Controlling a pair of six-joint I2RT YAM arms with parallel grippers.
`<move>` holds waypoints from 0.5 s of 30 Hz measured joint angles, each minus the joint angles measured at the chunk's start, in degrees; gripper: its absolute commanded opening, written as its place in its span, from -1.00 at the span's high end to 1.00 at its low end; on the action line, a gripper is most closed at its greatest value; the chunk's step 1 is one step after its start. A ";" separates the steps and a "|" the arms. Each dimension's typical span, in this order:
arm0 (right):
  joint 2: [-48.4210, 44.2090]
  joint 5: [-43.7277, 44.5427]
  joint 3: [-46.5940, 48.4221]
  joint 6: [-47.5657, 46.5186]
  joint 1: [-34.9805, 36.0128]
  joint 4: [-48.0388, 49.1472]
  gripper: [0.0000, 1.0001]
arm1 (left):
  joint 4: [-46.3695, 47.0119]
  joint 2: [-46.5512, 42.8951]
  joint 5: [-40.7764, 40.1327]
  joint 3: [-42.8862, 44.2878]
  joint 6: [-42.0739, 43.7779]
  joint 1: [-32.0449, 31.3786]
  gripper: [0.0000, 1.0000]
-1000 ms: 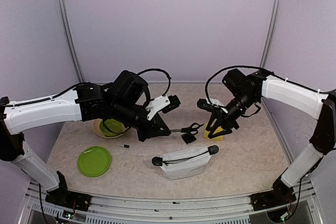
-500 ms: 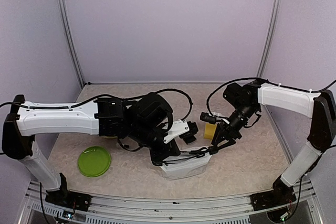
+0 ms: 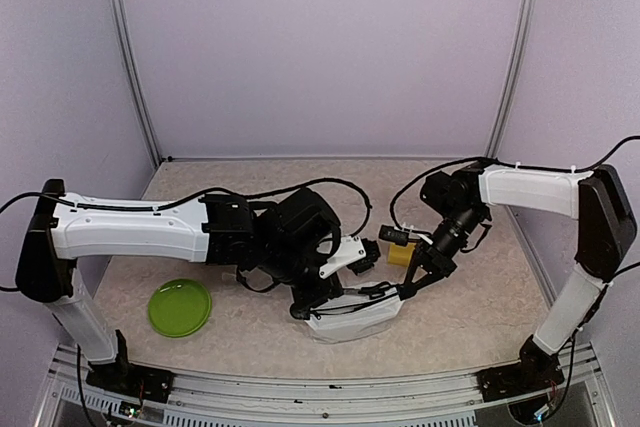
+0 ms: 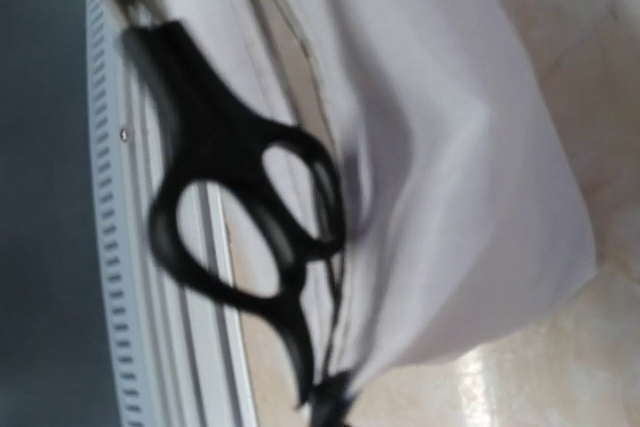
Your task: Sort the hair-cutting tools
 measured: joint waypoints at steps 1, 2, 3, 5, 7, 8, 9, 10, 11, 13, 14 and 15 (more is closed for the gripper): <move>0.31 -0.15 0.00 0.13 -0.07 -0.09 0.94 | 0.15 0.02 -0.20 0.00 0.11 0.00 1.00; 0.57 -0.35 0.00 0.22 -0.17 -0.20 0.95 | 0.35 0.02 -0.35 0.00 0.20 0.00 1.00; 0.74 -0.59 0.02 0.13 -0.28 -0.28 0.96 | 0.55 0.02 -0.44 0.00 0.35 0.00 1.00; 1.03 -1.18 0.28 0.15 -0.68 -0.70 0.96 | 0.90 0.02 -0.46 0.00 1.01 0.00 1.00; 1.29 -2.21 0.68 0.09 -1.27 -1.20 0.96 | 1.51 0.00 -0.42 -0.15 1.46 0.00 1.00; 1.49 -2.86 0.87 0.00 -1.68 -1.57 0.96 | 1.97 0.00 -0.39 -0.39 1.70 0.00 1.00; 1.75 -3.50 1.03 -0.11 -2.16 -1.92 0.96 | 2.32 -0.02 -0.37 -0.66 1.95 0.00 1.00; 1.99 -3.98 1.20 -0.17 -2.56 -2.29 0.96 | 2.60 -0.02 -0.37 -1.03 2.12 0.00 1.00; 2.21 -4.52 1.38 -0.31 -2.97 -2.62 0.96 | 2.71 -0.02 -0.39 -1.31 2.25 0.00 1.00; 2.45 -5.29 1.51 -0.44 -3.52 -3.02 0.96 | 2.62 -0.02 -0.66 -1.64 2.40 0.00 1.00; 2.54 -5.60 1.55 -0.52 -3.72 -3.10 0.96 | 2.58 -0.02 -0.81 -1.73 2.45 0.00 1.00; 2.56 -5.86 1.60 -0.57 -3.82 -3.21 0.96 | 2.47 -0.02 -1.07 -1.79 2.47 0.00 1.00</move>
